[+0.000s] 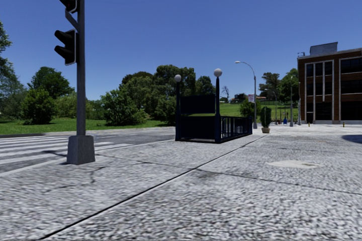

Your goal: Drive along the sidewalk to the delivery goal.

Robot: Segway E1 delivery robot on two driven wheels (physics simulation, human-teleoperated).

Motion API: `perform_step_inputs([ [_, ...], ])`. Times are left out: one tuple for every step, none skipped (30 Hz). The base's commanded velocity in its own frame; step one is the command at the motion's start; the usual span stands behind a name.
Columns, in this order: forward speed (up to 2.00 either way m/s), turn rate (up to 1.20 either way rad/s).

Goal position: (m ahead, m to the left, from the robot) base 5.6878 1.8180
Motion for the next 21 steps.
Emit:
perform_step_inputs([
  [1.47,0.0],
  [1.47,0.0],
  [1.47,0.0],
  [1.47,0.0],
  [1.47,0.0],
  [1.47,0.0],
  [1.47,0.0],
  [1.47,0.0],
  [1.47,0.0],
  [1.47,0.0],
  [1.47,0.0],
  [1.47,0.0],
  [1.47,0.0],
  [1.47,0.03],
  [1.47,0.1],
  [1.47,0.18],
  [1.47,0.23],
  [1.47,0.23],
  [1.47,0.29],
  [1.47,0.31],
  [1.47,0.32],
])
